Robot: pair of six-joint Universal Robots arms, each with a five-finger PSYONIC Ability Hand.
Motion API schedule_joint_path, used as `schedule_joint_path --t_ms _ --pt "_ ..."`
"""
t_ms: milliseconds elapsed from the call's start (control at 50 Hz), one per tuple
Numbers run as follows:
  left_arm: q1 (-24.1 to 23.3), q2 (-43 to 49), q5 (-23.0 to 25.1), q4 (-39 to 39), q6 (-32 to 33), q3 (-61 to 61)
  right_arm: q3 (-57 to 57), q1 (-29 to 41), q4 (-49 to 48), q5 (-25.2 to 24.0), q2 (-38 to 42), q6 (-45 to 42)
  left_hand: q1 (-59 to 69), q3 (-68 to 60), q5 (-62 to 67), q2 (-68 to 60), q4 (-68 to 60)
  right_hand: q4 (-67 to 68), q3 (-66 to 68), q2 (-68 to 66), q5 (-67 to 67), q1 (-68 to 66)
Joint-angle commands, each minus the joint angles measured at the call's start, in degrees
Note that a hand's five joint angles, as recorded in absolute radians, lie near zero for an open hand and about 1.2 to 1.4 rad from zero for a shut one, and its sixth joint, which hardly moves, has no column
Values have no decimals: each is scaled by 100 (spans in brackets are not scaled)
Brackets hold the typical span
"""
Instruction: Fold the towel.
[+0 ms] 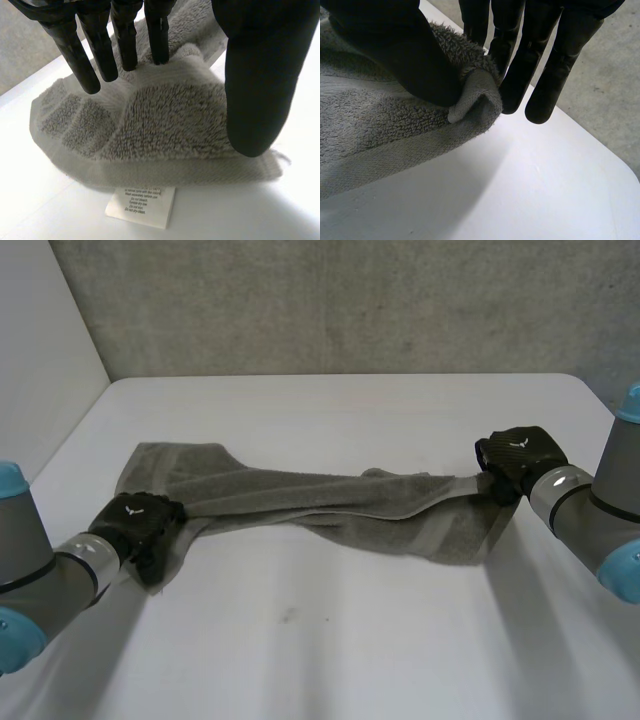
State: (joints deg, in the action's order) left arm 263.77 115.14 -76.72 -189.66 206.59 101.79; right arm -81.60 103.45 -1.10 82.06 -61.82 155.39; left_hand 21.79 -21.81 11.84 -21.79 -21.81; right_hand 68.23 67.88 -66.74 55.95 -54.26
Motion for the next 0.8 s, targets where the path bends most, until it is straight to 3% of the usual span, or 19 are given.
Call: schedule_joint_path --t_ms 20,160,200,220,240,320,480,520,540,580,620,700,740,800 --pt "-1 351 -45 -177 4 -239 -23 0 -13 3 29 0 1061 -1058 1056 -1060 -1059 1177 1212 -1326 1405 -2574" --pt "8 439 -45 -441 4 -344 -31 0 -40 3 82 -9 2493 -2490 2488 -2492 -2491 1177 1212 -1326 1405 -2574" --pt "8 448 -45 -572 4 -371 -31 0 -40 11 108 -9 4233 -4230 4228 -4232 -4231 1177 1212 -1326 1405 -2574" --pt "8 448 -45 -572 4 -371 -31 0 -40 11 108 -9 4242 -4240 4237 -4241 -4240 1177 1212 -1326 1405 -2574" --pt "8 448 -45 -607 4 -371 -31 0 -40 11 108 -9 5558 -5555 5553 -5557 -5556 1177 1212 -1326 1405 -2574" --pt "-1 316 -54 -590 -4 -406 -14 0 -40 29 100 -9 5821 -5819 5816 -5821 -5819 1177 1212 -1326 1405 -2574" --pt "-177 -976 -10 -142 -145 -467 276 -44 347 11 -428 -35 5821 -5819 5816 -5821 -5819 1177 1212 -1326 1405 -2574" --pt "-247 -1631 7 374 -250 -555 573 -53 1326 -24 -917 -393 5821 -5819 5816 -5821 -5819 1177 1212 -1326 1405 -2574" --pt "-247 -1635 8 377 -250 -555 575 -53 1331 -24 -920 -396 5821 -5819 5816 -5821 -5819 1177 1212 -1326 1405 -2574" --pt "-194 -2247 34 1050 -425 -739 873 -132 2617 -41 -1200 -1034 5821 -5819 5816 -5821 -5819 1177 1212 -1326 1405 -2574" --pt "-185 -2459 86 1436 -504 -862 935 -228 3154 -50 -1262 -1368 5821 -5819 5816 -5821 -5819 1177 1212 -1326 1405 -2574" --pt "-133 -2672 280 2266 -602 -1135 918 -352 3845 -41 -1351 -1951 5821 -5819 5816 -5821 -5819 1177 1212 -1326 1405 -2574" --pt "103 -2672 551 3115 -611 -1345 822 -396 4090 -41 -1674 -2354 5821 -5819 5816 -5821 -5819 1177 1212 -1326 1405 -2574" --pt "272 -2637 720 3444 -602 -1364 760 -422 4091 -50 -1825 -2505 5821 -5819 5816 -5821 -5819 1177 1212 -1326 1405 -2574"
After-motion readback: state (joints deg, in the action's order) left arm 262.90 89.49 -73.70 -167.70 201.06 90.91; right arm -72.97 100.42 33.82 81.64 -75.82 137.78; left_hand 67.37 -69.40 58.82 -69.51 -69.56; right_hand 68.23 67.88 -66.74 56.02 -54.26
